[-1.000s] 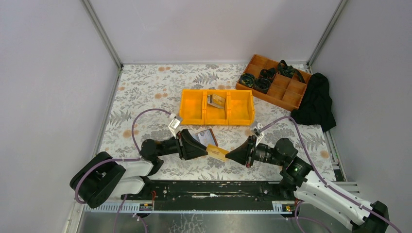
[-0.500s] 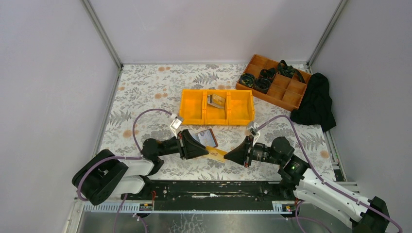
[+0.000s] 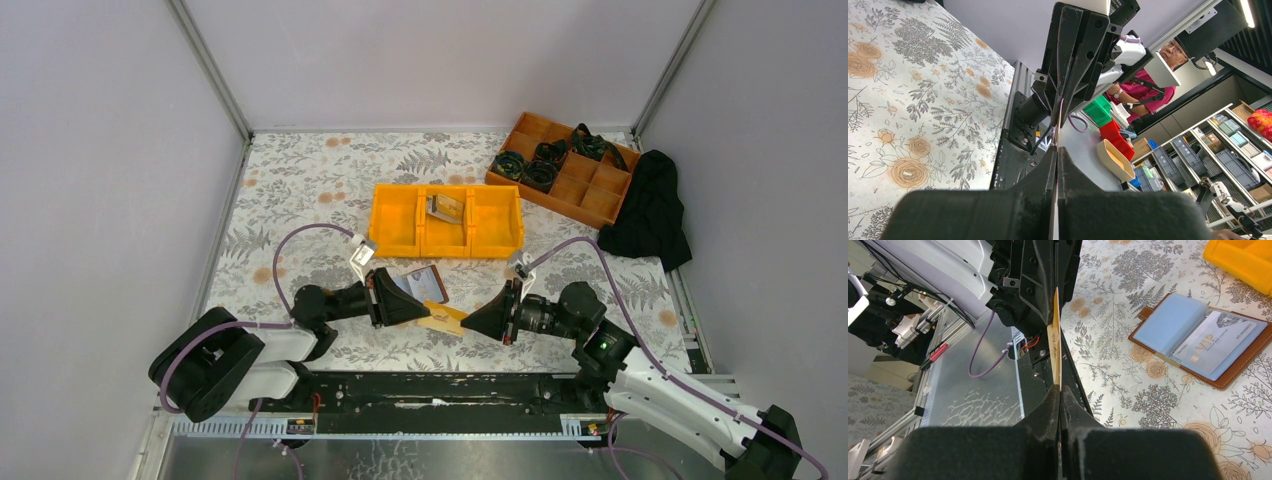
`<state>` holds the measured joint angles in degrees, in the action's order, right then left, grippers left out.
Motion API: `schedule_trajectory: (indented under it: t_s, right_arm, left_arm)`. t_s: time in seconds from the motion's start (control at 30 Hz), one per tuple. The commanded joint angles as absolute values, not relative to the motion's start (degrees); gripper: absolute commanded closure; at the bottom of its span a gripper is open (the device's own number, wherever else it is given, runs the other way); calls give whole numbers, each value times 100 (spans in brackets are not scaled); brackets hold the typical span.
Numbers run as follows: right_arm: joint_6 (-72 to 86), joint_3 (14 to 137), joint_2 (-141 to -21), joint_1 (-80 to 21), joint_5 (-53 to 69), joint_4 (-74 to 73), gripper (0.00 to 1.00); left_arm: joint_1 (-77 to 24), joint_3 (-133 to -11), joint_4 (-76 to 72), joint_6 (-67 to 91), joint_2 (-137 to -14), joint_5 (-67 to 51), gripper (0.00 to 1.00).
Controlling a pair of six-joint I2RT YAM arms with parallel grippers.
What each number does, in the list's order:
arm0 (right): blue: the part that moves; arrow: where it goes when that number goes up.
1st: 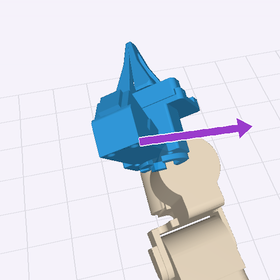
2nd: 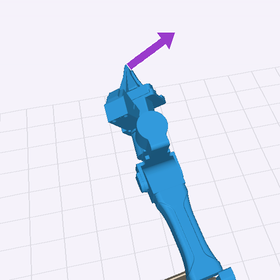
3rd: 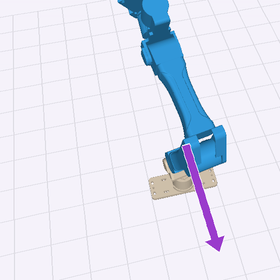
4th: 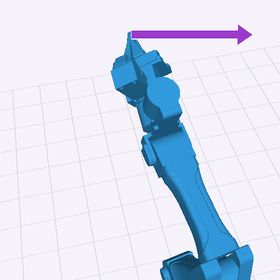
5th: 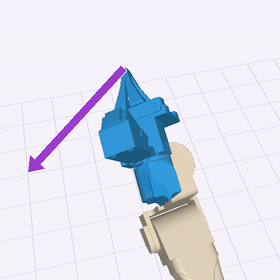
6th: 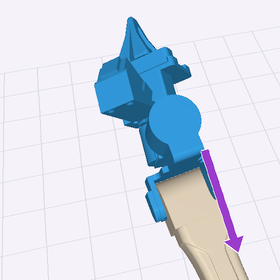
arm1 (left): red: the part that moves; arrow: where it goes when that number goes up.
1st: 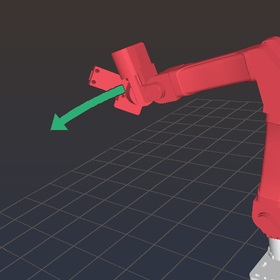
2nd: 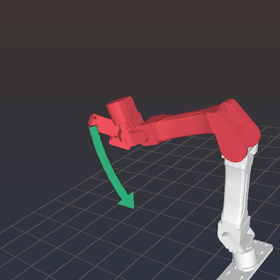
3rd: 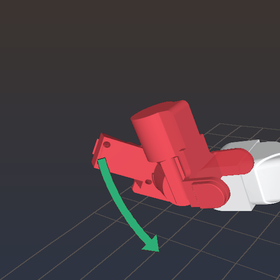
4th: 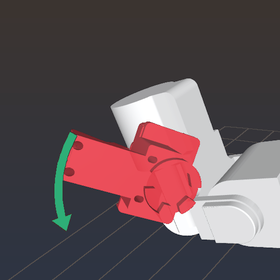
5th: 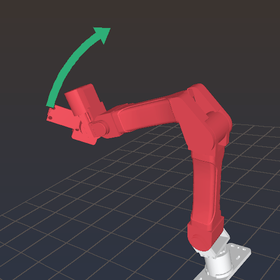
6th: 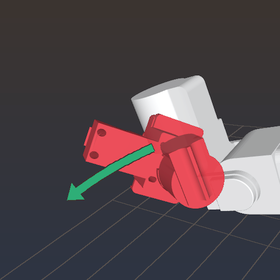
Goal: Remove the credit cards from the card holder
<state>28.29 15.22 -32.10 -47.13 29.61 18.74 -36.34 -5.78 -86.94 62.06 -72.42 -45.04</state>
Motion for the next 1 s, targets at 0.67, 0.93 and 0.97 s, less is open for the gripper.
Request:
schedule_trajectory:
  t_s: [0.67,0.93,0.97]
  right_arm:
    - [2689,1635,-2579,-4697,1792,1510,55]
    - [2675,1518,-1367,-4700,-455,260,49]
    - [2683,1498,-1255,-4693,-570,148,49]
  left_arm:
    - [-3656,-962,-7451,5745,-7060,-3779,100]
    - [-3279,-2520,-4287,5145,-7045,-2995,100]
    - [-3127,-2801,-3931,5089,-7212,-3030,100]
